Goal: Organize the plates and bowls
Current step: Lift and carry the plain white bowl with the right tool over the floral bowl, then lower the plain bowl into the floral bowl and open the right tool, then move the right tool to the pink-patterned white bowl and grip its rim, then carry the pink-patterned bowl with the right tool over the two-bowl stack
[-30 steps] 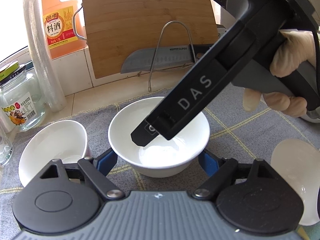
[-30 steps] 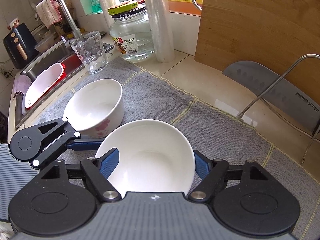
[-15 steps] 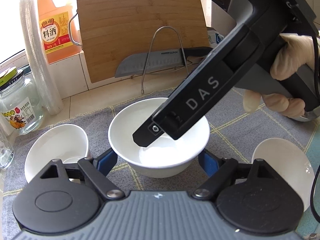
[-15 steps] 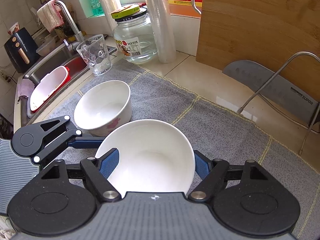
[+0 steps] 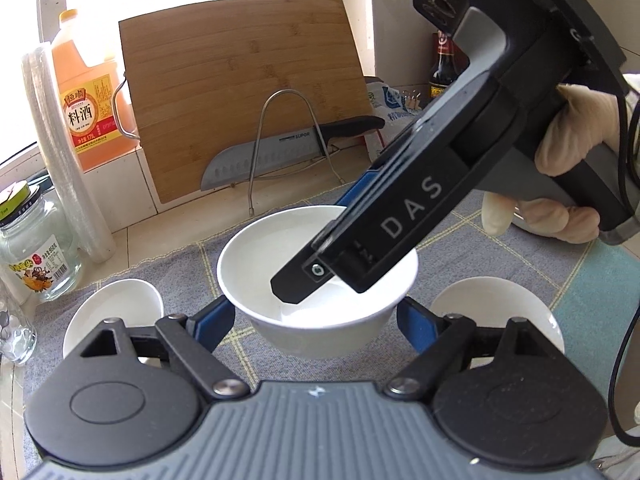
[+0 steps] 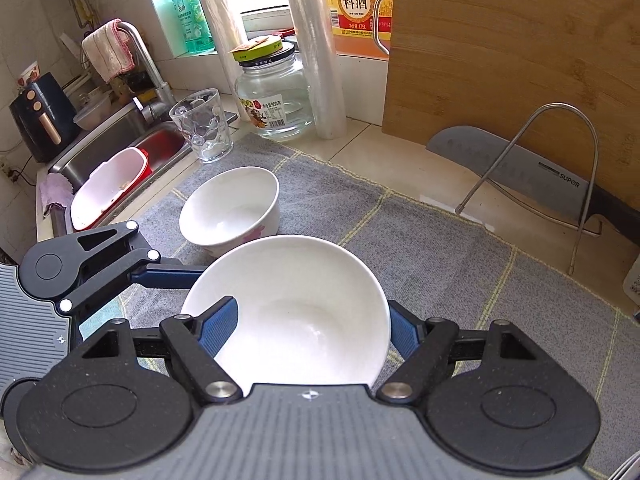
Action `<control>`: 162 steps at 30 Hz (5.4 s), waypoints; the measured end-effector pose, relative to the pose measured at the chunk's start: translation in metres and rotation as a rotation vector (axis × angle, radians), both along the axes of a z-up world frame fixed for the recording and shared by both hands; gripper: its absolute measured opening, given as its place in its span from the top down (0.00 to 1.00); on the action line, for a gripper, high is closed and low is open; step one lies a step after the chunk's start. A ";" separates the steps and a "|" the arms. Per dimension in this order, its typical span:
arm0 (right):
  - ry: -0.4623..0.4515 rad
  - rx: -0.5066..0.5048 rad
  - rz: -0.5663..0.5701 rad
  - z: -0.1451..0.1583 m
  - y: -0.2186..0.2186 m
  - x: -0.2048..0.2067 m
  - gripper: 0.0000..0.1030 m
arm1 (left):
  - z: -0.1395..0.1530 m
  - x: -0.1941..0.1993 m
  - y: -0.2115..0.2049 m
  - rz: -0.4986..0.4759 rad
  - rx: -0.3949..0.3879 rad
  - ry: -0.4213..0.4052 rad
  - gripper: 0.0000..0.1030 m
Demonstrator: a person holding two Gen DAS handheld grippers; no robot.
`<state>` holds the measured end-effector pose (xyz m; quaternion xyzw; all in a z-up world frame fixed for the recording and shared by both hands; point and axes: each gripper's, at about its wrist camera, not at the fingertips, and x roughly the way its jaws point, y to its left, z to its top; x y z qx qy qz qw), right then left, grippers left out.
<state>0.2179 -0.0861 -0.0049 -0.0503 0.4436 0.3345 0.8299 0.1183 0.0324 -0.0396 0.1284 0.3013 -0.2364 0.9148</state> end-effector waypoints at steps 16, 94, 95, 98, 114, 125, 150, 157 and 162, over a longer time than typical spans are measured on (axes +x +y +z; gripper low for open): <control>-0.041 0.001 -0.067 0.017 -0.035 -0.055 0.19 | 0.012 -0.036 -0.020 -0.102 -0.004 -0.021 0.15; -0.127 -0.201 -0.146 -0.010 -0.044 -0.119 0.00 | -0.020 -0.045 0.005 -0.183 -0.004 0.143 0.14; -0.137 -0.204 -0.146 -0.007 -0.042 -0.118 0.00 | -0.019 -0.044 0.010 -0.171 -0.005 0.139 0.14; -0.173 -0.204 -0.126 0.005 -0.032 -0.111 0.00 | -0.017 -0.039 0.028 -0.118 0.001 0.122 0.14; -0.199 -0.113 0.014 0.019 0.070 -0.048 0.00 | -0.022 0.015 0.130 0.172 0.020 0.021 0.09; -0.180 -0.151 0.089 0.004 0.113 -0.005 0.00 | -0.040 0.047 0.145 0.187 -0.018 0.031 0.09; -0.009 -0.094 0.172 -0.041 0.149 0.072 0.15 | -0.050 0.068 0.149 0.137 -0.057 0.002 0.14; 0.023 -0.075 0.192 -0.045 0.154 0.081 0.25 | -0.050 0.070 0.150 0.131 -0.064 -0.001 0.15; 0.043 -0.060 0.188 -0.046 0.154 0.084 0.25 | -0.050 0.070 0.150 0.131 -0.067 0.000 0.15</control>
